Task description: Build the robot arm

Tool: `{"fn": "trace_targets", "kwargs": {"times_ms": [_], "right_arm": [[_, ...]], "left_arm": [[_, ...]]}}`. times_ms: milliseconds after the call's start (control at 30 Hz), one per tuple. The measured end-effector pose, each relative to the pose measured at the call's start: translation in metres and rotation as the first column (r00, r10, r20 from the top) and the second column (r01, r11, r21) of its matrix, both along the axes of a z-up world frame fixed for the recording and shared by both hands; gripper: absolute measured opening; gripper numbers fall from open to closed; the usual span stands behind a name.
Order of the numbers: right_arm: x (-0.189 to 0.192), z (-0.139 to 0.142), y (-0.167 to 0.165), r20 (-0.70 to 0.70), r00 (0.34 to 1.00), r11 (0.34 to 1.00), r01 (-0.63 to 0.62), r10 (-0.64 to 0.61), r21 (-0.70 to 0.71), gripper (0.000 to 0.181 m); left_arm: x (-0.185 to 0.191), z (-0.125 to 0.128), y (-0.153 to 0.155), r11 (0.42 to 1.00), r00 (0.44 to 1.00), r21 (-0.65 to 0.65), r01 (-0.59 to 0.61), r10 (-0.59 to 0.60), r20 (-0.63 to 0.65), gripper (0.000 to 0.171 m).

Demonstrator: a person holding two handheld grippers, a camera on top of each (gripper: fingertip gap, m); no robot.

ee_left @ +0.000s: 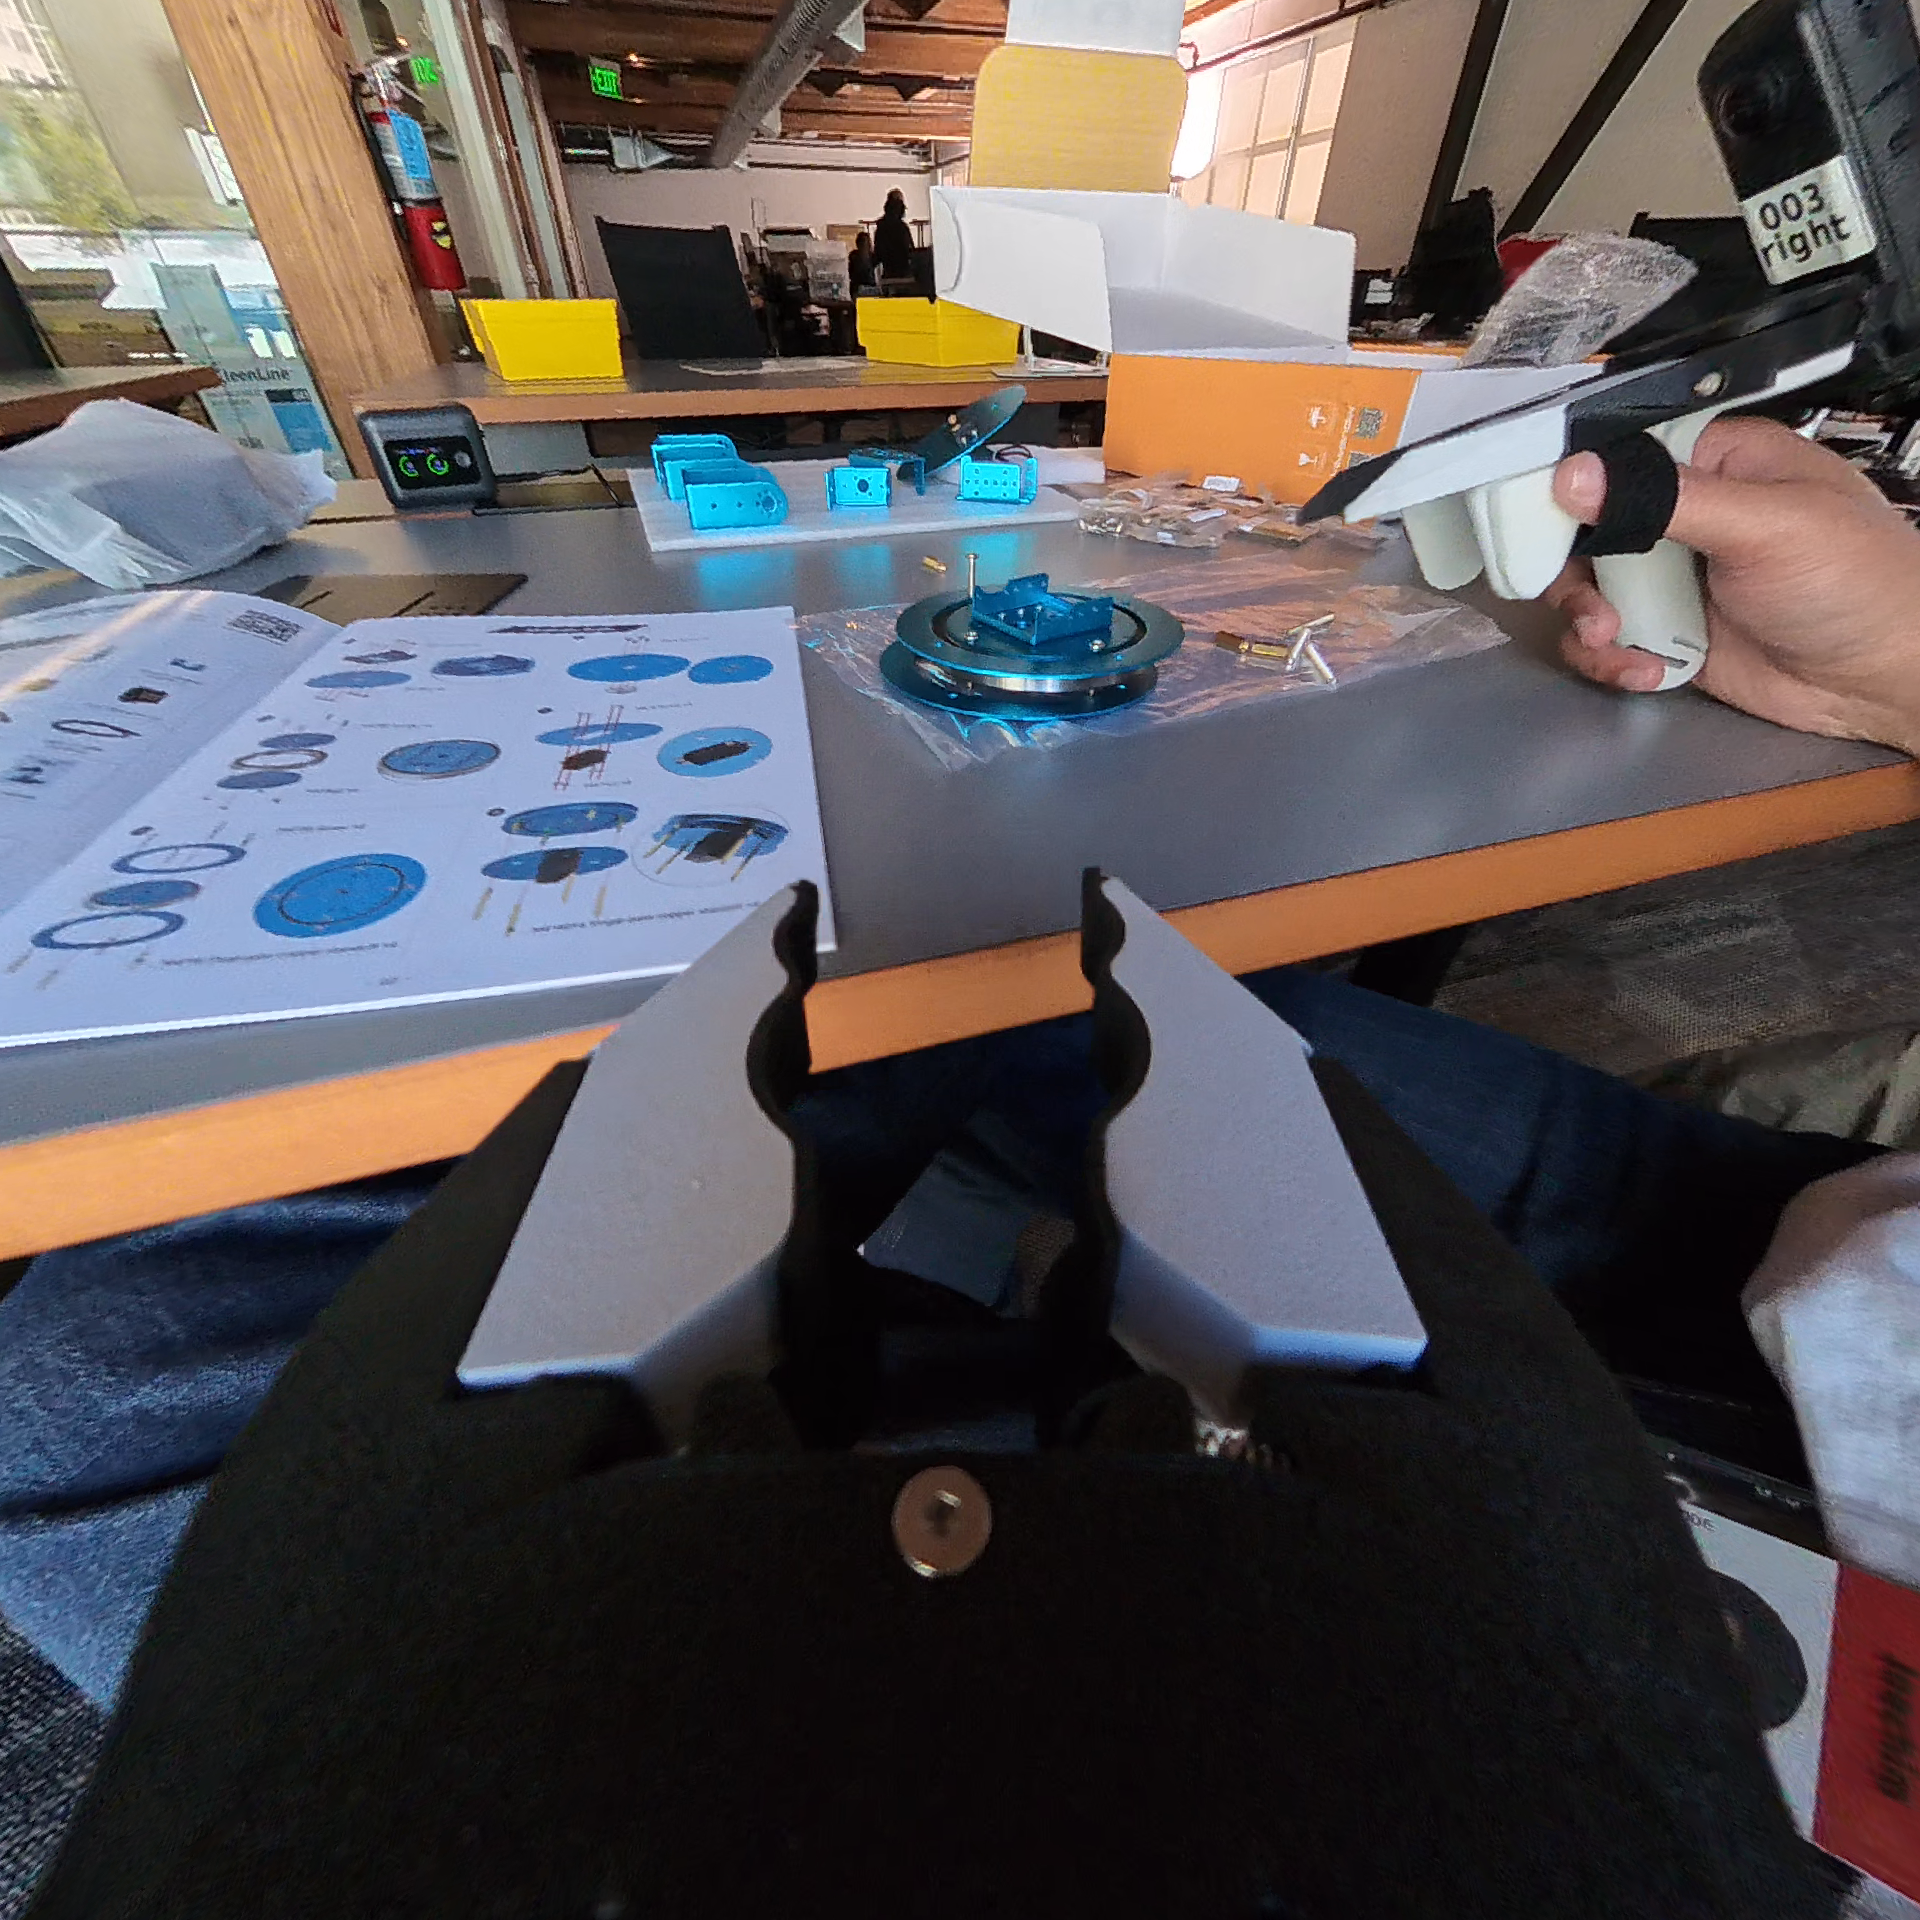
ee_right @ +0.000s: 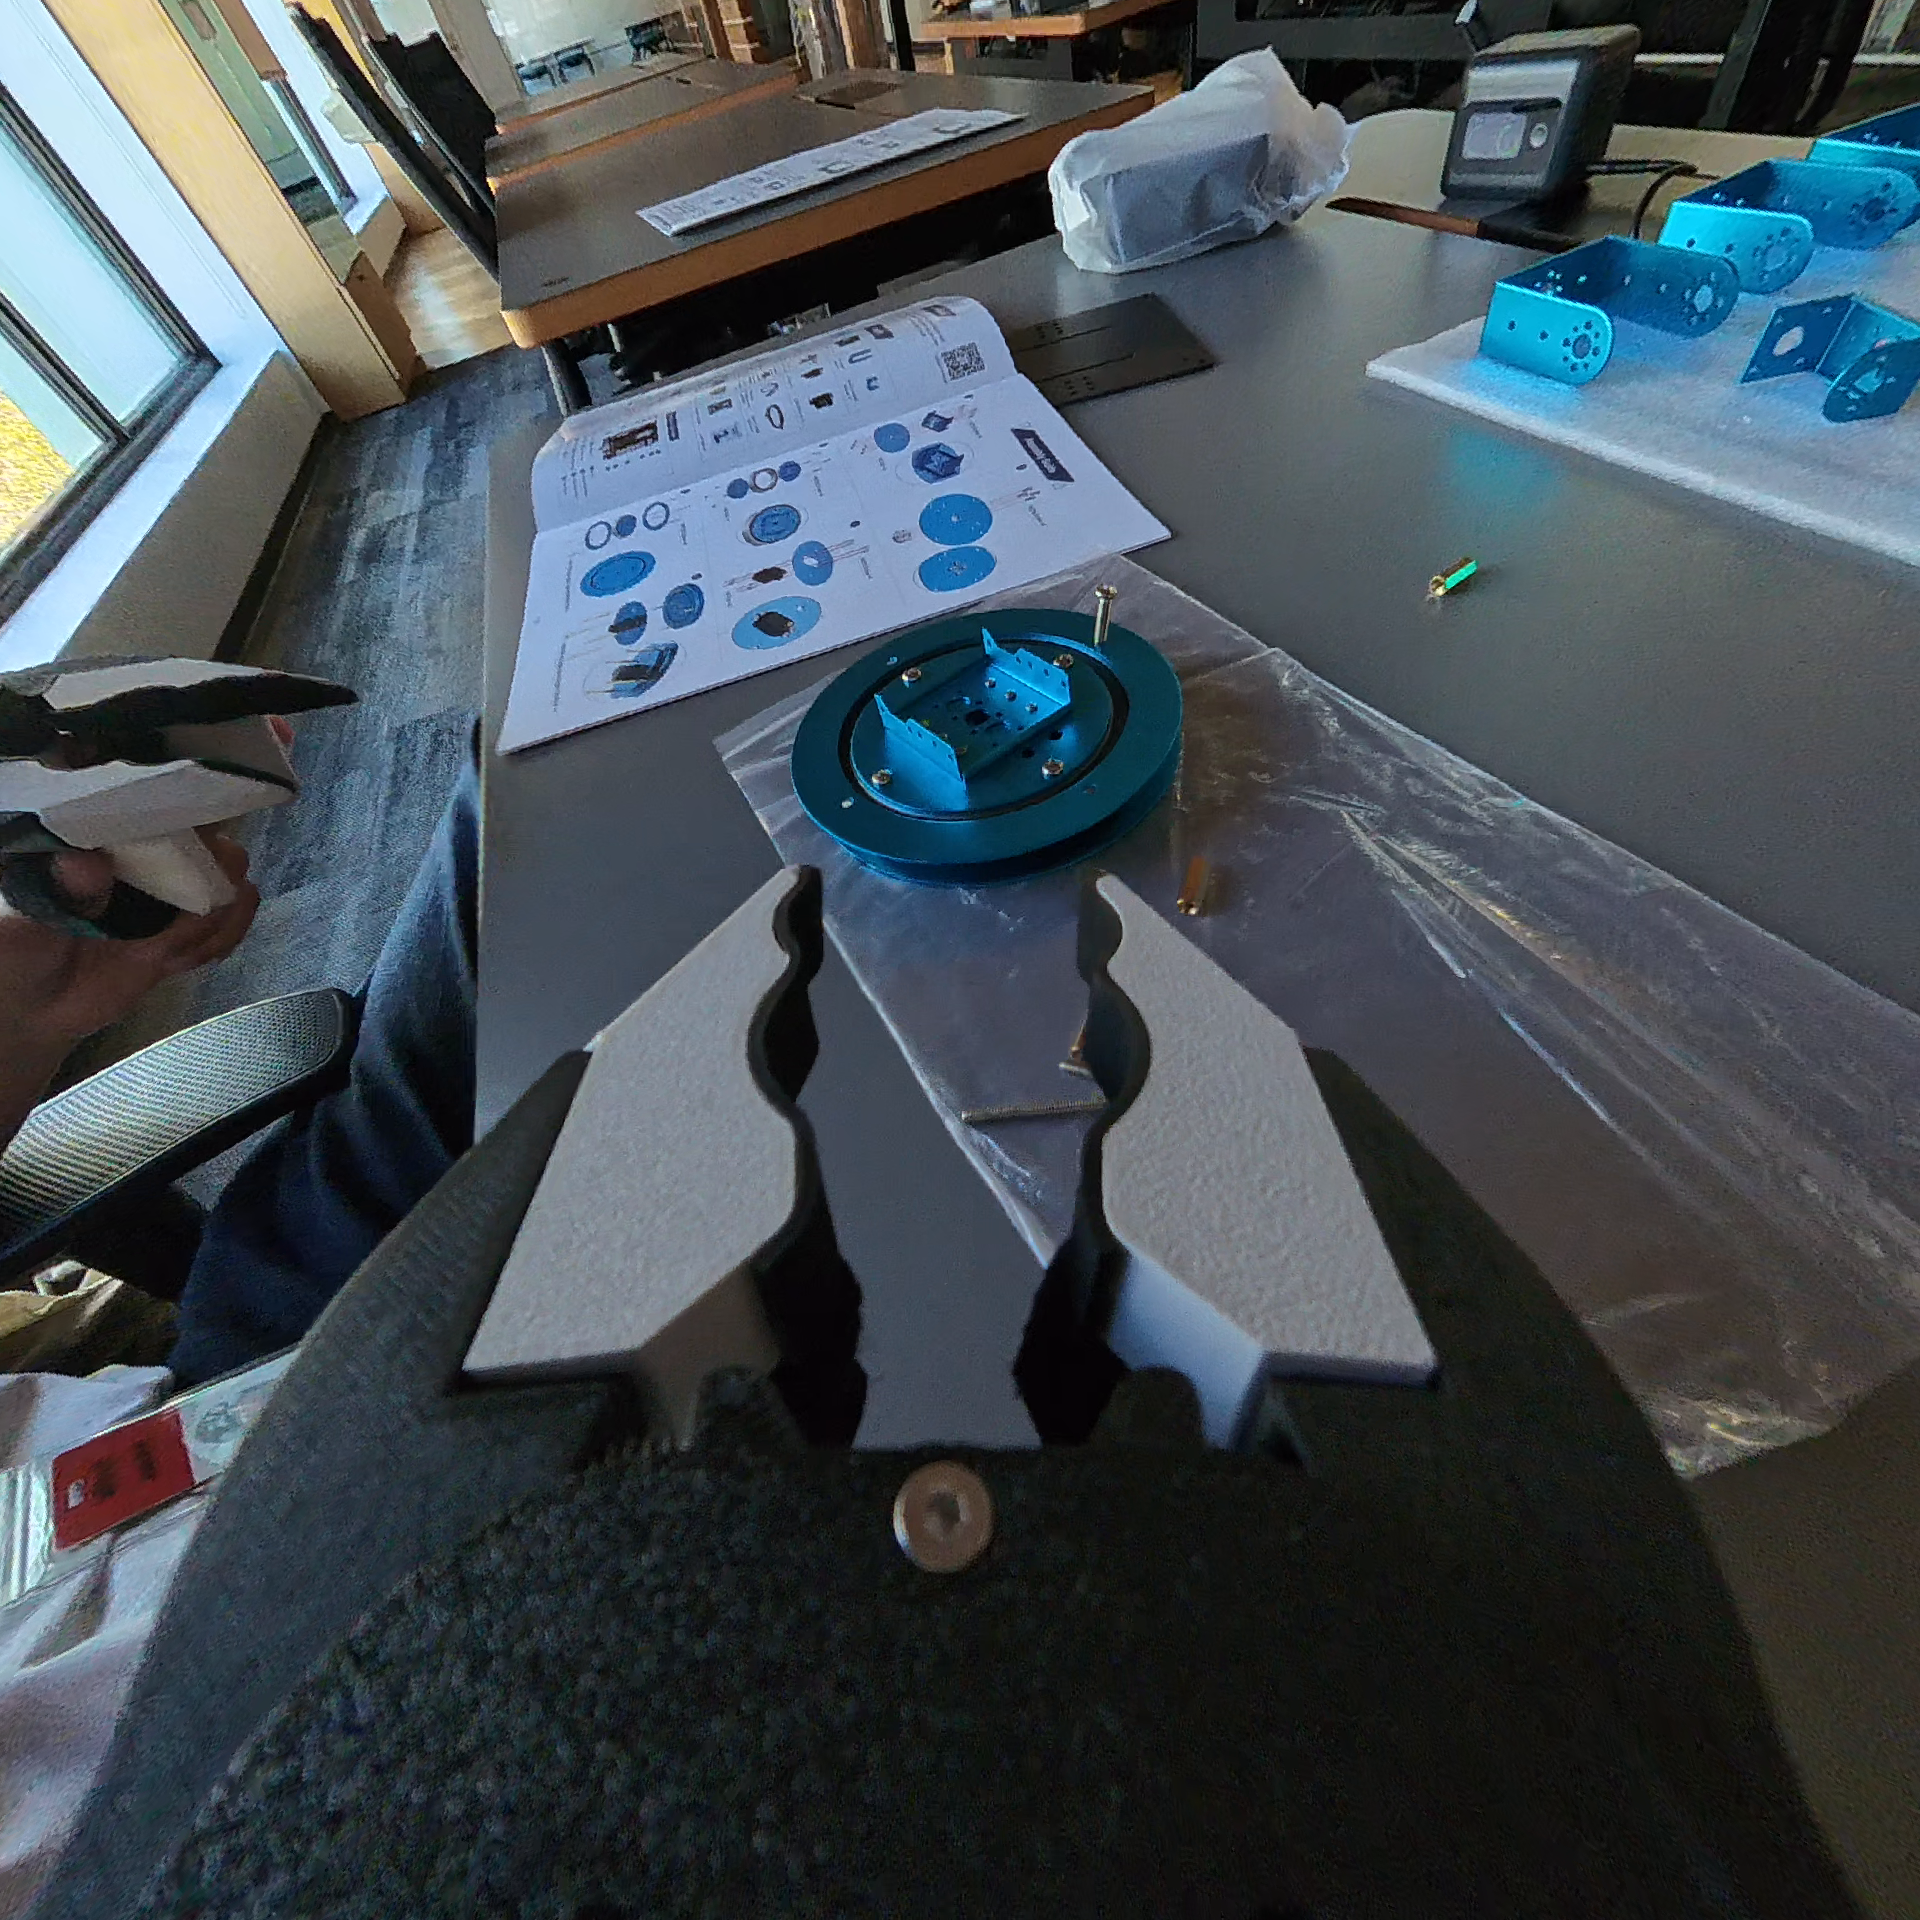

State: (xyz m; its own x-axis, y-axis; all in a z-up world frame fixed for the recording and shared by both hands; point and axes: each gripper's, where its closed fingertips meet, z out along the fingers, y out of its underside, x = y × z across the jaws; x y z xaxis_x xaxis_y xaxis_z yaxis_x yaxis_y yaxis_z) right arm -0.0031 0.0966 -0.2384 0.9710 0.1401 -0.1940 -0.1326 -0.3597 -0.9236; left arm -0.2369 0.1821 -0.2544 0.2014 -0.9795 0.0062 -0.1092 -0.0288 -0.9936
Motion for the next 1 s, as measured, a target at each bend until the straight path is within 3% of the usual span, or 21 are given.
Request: {"fn": "trace_targets", "kwargs": {"times_ms": [167, 300, 467, 633, 767, 1000], "right_arm": [[0.003, -0.011, 0.002, 0.099, 0.994, 0.997, 0.056, -0.05, -0.057, 0.051], [-0.003, -0.014, -0.005, 0.059, 0.998, 0.997, 0.034, -0.03, -0.075, 0.054], [0.001, 0.001, -0.01, 0.019, 0.999, 0.999, 0.046, -0.046, 0.011, 0.05], [-0.003, -0.006, -0.006, -0.021, 1.0, 0.999, 0.015, -0.016, -0.032, 0.052], [-0.004, -0.007, -0.007, 0.018, 1.0, 0.999, 0.025, -0.024, -0.032, 0.051], [0.001, -0.003, -0.009, -0.036, 0.999, 0.999, 0.035, -0.035, -0.012, 0.051]], "left_arm": [[0.01, 0.007, 0.008, 1.0, 0.999, -0.018, 0.023, -0.022, 0.023, 0.051], [0.017, 0.012, 0.018, 1.0, 0.999, 0.007, 0.019, -0.019, 0.026, 0.051], [0.022, 0.007, 0.038, 0.999, 1.0, -0.044, 0.003, -0.003, 0.004, 0.051], [-0.011, 0.003, 0.087, 0.97, 0.978, -0.126, -0.207, 0.201, -0.059, 0.047], [-0.051, 0.003, 0.13, 0.917, 0.923, -0.123, -0.38, 0.369, -0.107, 0.044], [-0.082, -0.009, 0.144, 0.891, 0.89, -0.145, -0.43, 0.391, -0.236, 0.044]]}}
